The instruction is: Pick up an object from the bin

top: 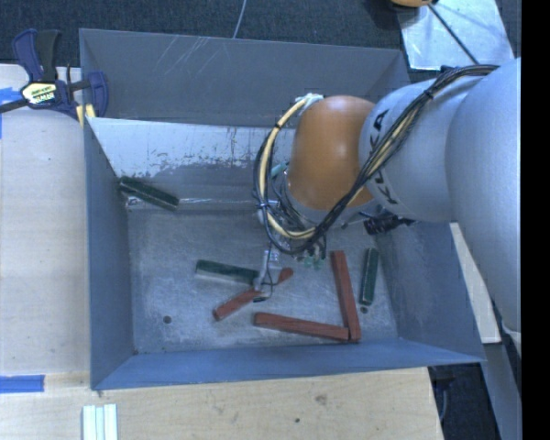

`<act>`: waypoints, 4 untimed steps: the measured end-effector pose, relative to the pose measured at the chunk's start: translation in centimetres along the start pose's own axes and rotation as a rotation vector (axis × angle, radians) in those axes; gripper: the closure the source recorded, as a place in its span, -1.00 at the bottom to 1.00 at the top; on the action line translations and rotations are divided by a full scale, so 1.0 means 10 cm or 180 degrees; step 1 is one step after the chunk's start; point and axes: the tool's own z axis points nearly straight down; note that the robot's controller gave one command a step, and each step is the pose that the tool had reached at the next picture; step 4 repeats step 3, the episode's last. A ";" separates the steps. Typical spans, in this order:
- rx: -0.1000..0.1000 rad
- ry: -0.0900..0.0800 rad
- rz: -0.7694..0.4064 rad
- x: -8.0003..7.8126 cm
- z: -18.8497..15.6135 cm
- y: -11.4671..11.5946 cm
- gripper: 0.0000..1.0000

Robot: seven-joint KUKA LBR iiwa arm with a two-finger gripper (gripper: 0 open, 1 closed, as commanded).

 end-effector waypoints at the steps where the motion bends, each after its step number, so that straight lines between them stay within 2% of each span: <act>1: -0.0003 -0.0023 -0.1477 0.44 0.25 0.14 1.00; 2: -0.0003 -0.0023 -0.1477 0.44 0.24 0.14 1.00; 3: -0.0002 -0.0004 -0.1460 -0.14 -1.09 0.53 1.00; 4: -0.0002 -0.0004 -0.1460 -0.14 -1.09 0.53 1.00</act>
Offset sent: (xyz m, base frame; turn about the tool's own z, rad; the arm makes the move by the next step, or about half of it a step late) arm 0.0000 0.0000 0.0000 0.0000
